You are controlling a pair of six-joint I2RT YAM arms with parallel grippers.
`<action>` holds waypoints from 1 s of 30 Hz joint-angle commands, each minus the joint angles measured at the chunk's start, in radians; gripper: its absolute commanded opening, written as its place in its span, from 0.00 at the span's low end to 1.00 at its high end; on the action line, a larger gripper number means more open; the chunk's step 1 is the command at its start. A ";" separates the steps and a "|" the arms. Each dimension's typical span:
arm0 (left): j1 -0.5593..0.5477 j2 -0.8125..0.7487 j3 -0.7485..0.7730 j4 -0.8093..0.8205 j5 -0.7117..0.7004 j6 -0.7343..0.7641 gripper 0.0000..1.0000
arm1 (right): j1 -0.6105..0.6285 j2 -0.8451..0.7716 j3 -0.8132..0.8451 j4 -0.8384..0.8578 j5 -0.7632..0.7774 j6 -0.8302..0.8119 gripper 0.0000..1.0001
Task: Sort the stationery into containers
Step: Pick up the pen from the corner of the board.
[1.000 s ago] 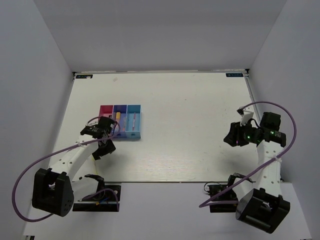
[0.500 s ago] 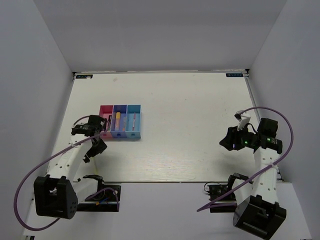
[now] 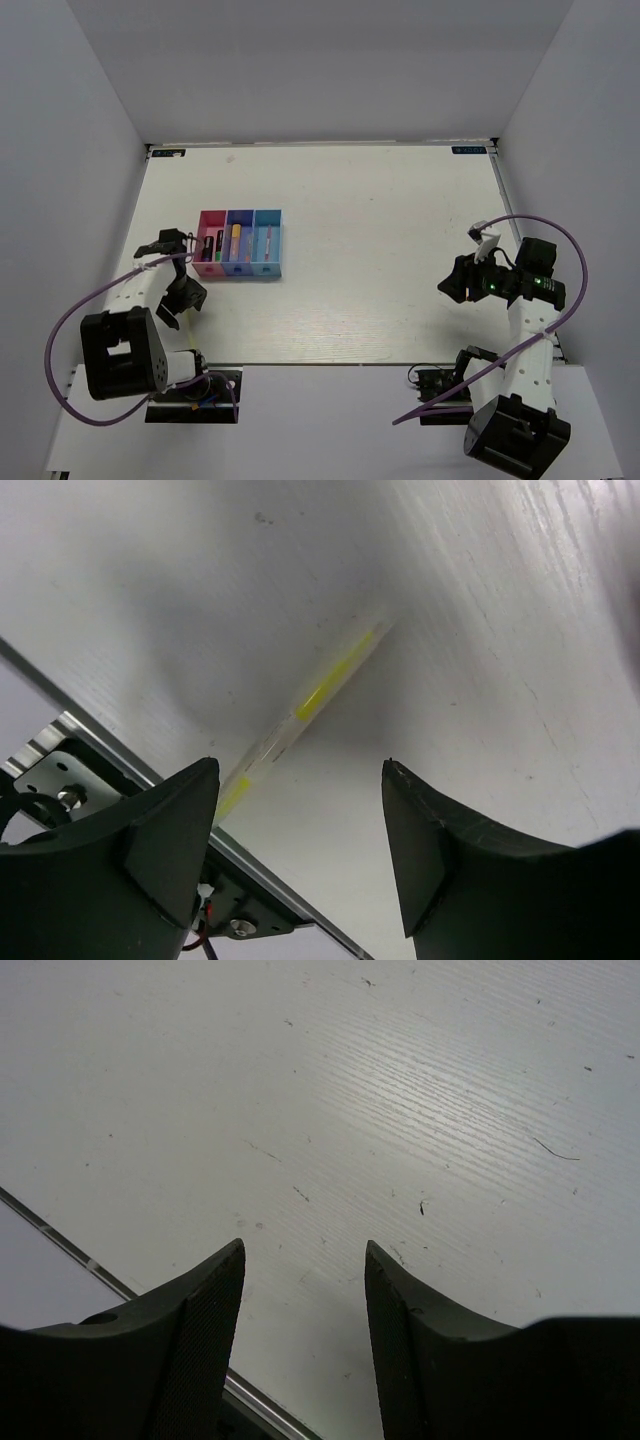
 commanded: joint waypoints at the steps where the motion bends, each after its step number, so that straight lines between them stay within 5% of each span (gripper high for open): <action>1: 0.010 0.034 -0.013 0.078 0.060 0.032 0.77 | -0.005 0.002 0.008 -0.014 -0.038 -0.027 0.55; 6: 0.004 0.084 -0.051 0.101 0.066 0.029 0.74 | -0.008 0.003 0.014 -0.012 -0.029 -0.024 0.55; 10: 0.001 0.109 -0.062 0.106 0.083 0.015 0.52 | -0.014 -0.002 0.017 -0.014 -0.029 -0.024 0.55; 25: -0.054 0.103 -0.094 0.130 0.134 -0.002 0.01 | -0.025 -0.025 0.020 -0.037 -0.049 -0.042 0.55; 30: -0.100 0.035 -0.038 0.086 0.152 0.000 0.00 | -0.034 -0.029 0.019 -0.040 -0.057 -0.041 0.55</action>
